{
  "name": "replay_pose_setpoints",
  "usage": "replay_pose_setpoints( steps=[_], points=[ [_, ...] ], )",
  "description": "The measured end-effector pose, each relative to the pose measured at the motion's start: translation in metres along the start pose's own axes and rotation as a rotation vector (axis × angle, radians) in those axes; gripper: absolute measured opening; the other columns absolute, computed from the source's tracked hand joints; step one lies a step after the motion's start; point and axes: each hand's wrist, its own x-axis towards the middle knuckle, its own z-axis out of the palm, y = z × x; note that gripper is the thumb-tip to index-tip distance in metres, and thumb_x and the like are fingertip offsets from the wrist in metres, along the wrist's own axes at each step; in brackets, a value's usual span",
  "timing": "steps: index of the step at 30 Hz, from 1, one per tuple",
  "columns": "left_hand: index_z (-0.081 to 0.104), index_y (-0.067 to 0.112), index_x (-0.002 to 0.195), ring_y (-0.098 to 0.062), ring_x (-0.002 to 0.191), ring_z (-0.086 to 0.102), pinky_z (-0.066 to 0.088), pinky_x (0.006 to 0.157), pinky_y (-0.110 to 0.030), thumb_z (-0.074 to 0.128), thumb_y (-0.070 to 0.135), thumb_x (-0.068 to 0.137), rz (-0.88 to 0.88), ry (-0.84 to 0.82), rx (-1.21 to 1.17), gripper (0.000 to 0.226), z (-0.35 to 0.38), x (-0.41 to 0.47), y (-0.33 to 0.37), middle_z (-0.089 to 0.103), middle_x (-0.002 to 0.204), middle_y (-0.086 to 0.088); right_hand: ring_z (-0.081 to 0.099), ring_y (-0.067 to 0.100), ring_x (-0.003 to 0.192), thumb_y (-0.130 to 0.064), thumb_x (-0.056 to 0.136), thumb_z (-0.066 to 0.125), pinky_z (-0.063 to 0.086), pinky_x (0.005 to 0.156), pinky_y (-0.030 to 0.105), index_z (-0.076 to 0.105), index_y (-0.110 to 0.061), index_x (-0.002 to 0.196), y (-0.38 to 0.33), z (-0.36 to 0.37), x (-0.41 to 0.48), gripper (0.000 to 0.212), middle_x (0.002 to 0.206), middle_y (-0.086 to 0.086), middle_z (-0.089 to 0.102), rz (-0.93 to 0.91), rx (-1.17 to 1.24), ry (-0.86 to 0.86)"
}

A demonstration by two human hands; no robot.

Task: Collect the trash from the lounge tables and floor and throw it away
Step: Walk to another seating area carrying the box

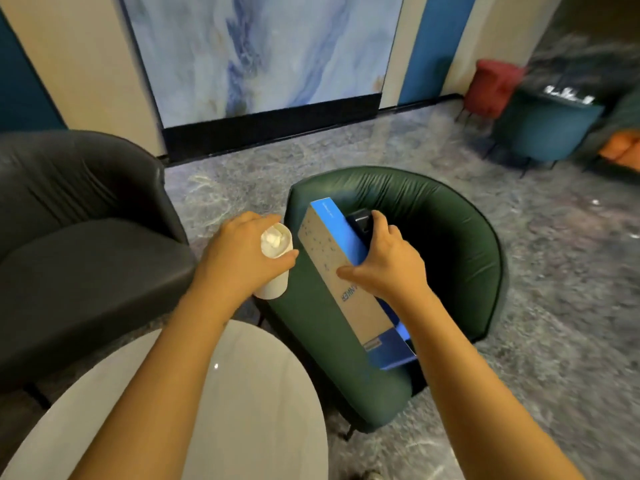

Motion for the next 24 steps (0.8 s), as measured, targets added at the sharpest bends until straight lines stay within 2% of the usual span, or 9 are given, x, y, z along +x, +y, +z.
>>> replay_pose_setpoints(
  steps=[6, 9, 11, 14, 18, 21, 23, 24],
  points=[
    [0.059, 0.022, 0.122, -0.027, 0.109, 0.052, 0.045, 0.088, -0.038, 0.074, 0.039, 0.07, 0.153, -0.074, -0.023, 0.057, 0.052, 0.056, 0.101, 0.057, 0.119, -0.007, 0.055, 0.03, 0.098, -0.049, 0.064, 0.071, 0.044, 0.07, 0.036, 0.016, -0.017, 0.142, 0.083, -0.063, 0.018, 0.101, 0.118, 0.008, 0.048, 0.153, -0.008, 0.051],
    [0.052, 0.022, 0.128, -0.025, 0.114, 0.05, 0.042, 0.091, -0.035, 0.075, 0.041, 0.067, 0.185, -0.086, -0.05, 0.068, 0.096, 0.083, 0.15, 0.056, 0.125, -0.006, 0.054, 0.03, 0.1, -0.049, 0.064, 0.071, 0.041, 0.069, 0.035, 0.016, -0.016, 0.142, 0.139, -0.085, 0.031, 0.101, 0.12, 0.008, 0.048, 0.211, 0.006, 0.074],
    [0.051, 0.022, 0.128, -0.025, 0.112, 0.052, 0.042, 0.087, -0.032, 0.075, 0.043, 0.065, 0.205, -0.092, -0.073, 0.071, 0.133, 0.103, 0.185, 0.058, 0.123, -0.006, 0.054, 0.03, 0.102, -0.049, 0.064, 0.071, 0.04, 0.071, 0.035, 0.018, -0.016, 0.141, 0.182, -0.098, 0.047, 0.099, 0.12, 0.008, 0.048, 0.246, 0.011, 0.083],
    [0.055, 0.022, 0.12, -0.023, 0.106, 0.055, 0.04, 0.08, -0.028, 0.073, 0.045, 0.064, 0.248, -0.125, -0.05, 0.064, 0.198, 0.139, 0.239, 0.061, 0.117, -0.003, 0.054, 0.031, 0.102, -0.048, 0.064, 0.07, 0.044, 0.075, 0.039, 0.022, -0.016, 0.138, 0.256, -0.118, 0.078, 0.094, 0.12, 0.009, 0.048, 0.297, 0.019, 0.081],
    [0.062, 0.02, 0.098, -0.021, 0.092, 0.056, 0.041, 0.071, -0.028, 0.073, 0.043, 0.065, 0.302, -0.168, -0.039, 0.041, 0.282, 0.191, 0.324, 0.063, 0.097, 0.0, 0.054, 0.03, 0.093, -0.047, 0.064, 0.071, 0.04, 0.066, 0.035, 0.028, -0.016, 0.129, 0.37, -0.163, 0.122, 0.084, 0.112, 0.008, 0.048, 0.364, 0.012, 0.09],
    [0.057, 0.016, 0.082, -0.018, 0.081, 0.055, 0.039, 0.065, -0.027, 0.072, 0.039, 0.067, 0.348, -0.217, -0.023, 0.031, 0.331, 0.222, 0.394, 0.057, 0.081, 0.004, 0.047, 0.025, 0.081, -0.047, 0.065, 0.072, 0.039, 0.063, 0.034, 0.029, -0.016, 0.126, 0.451, -0.206, 0.138, 0.081, 0.108, 0.007, 0.048, 0.436, -0.008, 0.119],
    [0.055, 0.016, 0.082, -0.019, 0.082, 0.054, 0.036, 0.065, -0.026, 0.071, 0.037, 0.069, 0.386, -0.24, 0.005, 0.03, 0.361, 0.24, 0.436, 0.057, 0.083, 0.002, 0.046, 0.024, 0.079, -0.047, 0.066, 0.072, 0.04, 0.063, 0.035, 0.028, -0.017, 0.128, 0.502, -0.234, 0.142, 0.082, 0.109, 0.006, 0.048, 0.496, -0.012, 0.137],
    [0.059, 0.015, 0.09, -0.02, 0.086, 0.054, 0.036, 0.067, -0.026, 0.071, 0.037, 0.07, 0.405, -0.249, 0.011, 0.032, 0.375, 0.248, 0.456, 0.06, 0.091, -0.001, 0.046, 0.023, 0.079, -0.048, 0.066, 0.071, 0.04, 0.063, 0.034, 0.027, -0.018, 0.129, 0.527, -0.246, 0.142, 0.083, 0.109, 0.006, 0.047, 0.531, -0.015, 0.146]
  ],
)
